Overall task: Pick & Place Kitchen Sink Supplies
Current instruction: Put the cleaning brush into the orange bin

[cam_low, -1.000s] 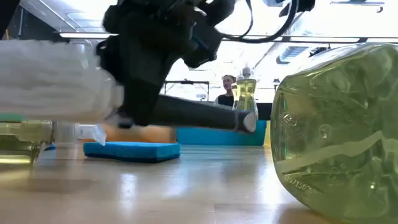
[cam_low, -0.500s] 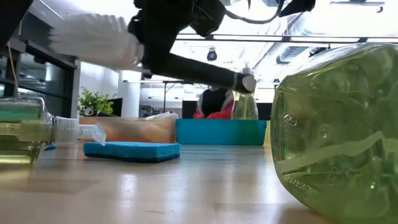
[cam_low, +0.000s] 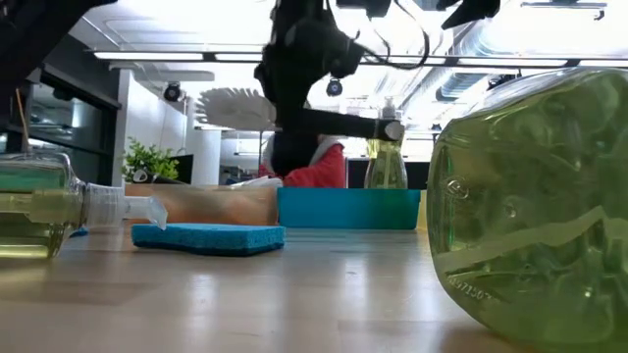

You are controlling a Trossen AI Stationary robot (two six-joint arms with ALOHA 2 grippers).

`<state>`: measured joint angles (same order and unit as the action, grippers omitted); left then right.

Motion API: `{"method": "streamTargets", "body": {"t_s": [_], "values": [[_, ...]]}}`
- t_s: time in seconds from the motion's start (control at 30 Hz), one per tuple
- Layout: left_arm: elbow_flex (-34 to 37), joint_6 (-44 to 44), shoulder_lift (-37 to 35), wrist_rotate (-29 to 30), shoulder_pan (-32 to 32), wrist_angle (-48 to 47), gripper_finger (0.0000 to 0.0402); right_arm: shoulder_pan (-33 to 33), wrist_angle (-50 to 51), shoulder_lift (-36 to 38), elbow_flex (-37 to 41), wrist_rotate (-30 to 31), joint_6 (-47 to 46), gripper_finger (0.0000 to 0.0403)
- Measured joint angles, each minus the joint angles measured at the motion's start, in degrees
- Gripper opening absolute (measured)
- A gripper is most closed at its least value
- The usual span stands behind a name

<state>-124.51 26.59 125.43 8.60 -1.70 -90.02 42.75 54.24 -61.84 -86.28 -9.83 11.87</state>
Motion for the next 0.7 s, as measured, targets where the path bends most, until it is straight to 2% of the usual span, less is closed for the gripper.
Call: {"method": "streamTargets", "body": {"t_s": [0.47,0.7], "values": [[0.0,-21.0,-0.4,2.5,13.4,0.0,0.0127,0.0,-0.9,0.0,0.0,6.7,-2.1,0.0385],[0.0,-28.9,-3.6,4.9,21.4,0.0,0.0127,0.0,-2.1,-0.1,0.0,8.1,-4.4,0.0385]]}}
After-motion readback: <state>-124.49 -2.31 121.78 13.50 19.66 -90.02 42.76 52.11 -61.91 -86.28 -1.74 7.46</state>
